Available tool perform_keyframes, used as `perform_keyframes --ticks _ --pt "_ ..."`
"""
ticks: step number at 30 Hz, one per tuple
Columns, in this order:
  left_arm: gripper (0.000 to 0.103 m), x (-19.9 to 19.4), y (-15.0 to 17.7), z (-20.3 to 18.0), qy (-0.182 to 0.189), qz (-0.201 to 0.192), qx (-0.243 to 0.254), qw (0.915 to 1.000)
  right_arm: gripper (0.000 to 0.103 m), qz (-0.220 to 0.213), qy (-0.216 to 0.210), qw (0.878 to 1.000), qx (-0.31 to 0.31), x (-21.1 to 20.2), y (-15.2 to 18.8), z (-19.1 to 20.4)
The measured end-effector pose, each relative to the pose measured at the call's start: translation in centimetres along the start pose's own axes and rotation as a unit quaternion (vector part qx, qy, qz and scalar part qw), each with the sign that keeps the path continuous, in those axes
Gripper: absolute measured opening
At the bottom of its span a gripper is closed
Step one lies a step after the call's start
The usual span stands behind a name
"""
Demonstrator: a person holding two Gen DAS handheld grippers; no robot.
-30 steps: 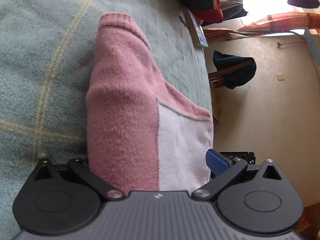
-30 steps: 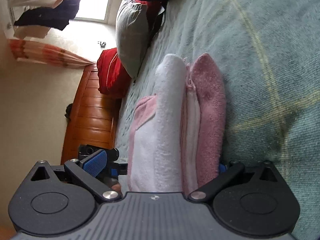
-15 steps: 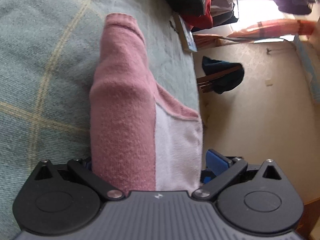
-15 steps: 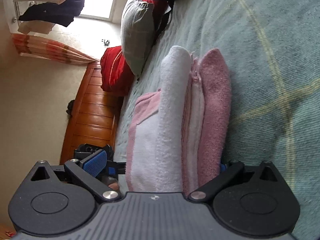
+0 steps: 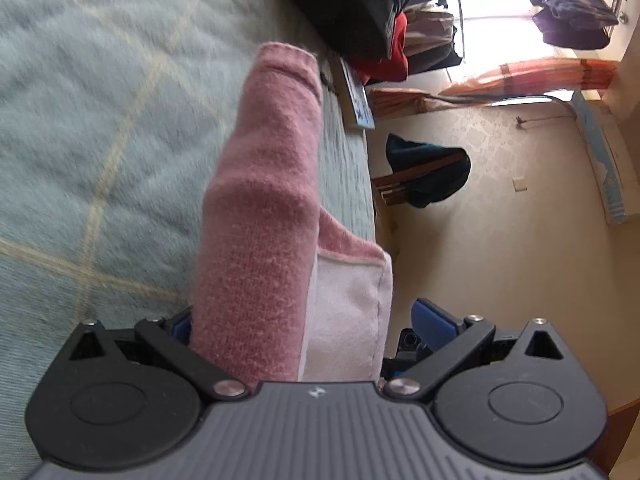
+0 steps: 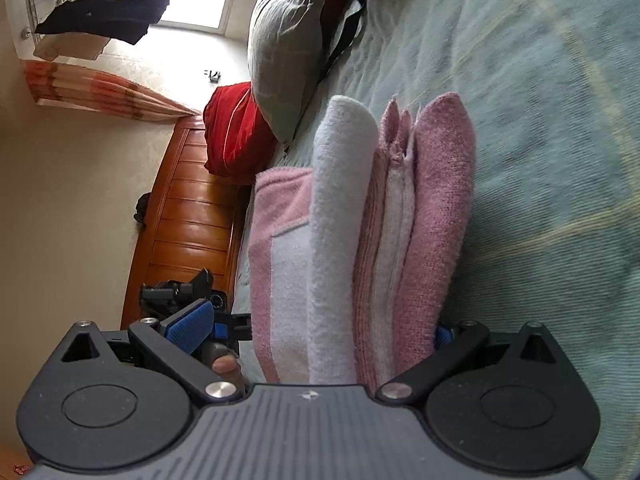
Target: Fold clothes
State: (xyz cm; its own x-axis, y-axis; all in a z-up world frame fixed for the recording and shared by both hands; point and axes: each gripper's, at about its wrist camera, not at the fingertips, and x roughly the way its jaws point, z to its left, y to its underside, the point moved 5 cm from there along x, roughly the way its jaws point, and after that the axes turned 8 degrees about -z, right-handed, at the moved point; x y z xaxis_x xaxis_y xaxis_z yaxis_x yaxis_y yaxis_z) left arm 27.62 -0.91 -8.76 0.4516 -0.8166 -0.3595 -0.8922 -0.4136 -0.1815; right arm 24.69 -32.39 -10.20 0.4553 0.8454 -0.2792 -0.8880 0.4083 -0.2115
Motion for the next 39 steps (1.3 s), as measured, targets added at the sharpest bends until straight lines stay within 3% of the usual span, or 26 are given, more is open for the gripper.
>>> perform_keyframes --ticks 13,19,30,39 --pt "0.101 -9.6 -3.4 2.9 -0.018 -0.063 0.005 0.9978 0.103 0.065 -0.005 0.998 -0.023 8.9 1.9 4.6" --pt "0.101 -11.6 -4.1 6.5 -0.043 -0.06 -0.012 0.9972 0.103 0.088 0.008 0.996 -0.023 12.8 3.1 4.5" --pt "0.101 -11.3 -3.4 8.0 -0.047 -0.037 0.007 0.9982 0.103 0.089 0.03 0.995 -0.022 13.3 3.8 4.3" --pt "0.101 -14.9 -5.2 6.8 -0.037 -0.067 0.012 0.997 0.103 0.107 0.021 0.993 -0.046 14.9 4.3 7.7"
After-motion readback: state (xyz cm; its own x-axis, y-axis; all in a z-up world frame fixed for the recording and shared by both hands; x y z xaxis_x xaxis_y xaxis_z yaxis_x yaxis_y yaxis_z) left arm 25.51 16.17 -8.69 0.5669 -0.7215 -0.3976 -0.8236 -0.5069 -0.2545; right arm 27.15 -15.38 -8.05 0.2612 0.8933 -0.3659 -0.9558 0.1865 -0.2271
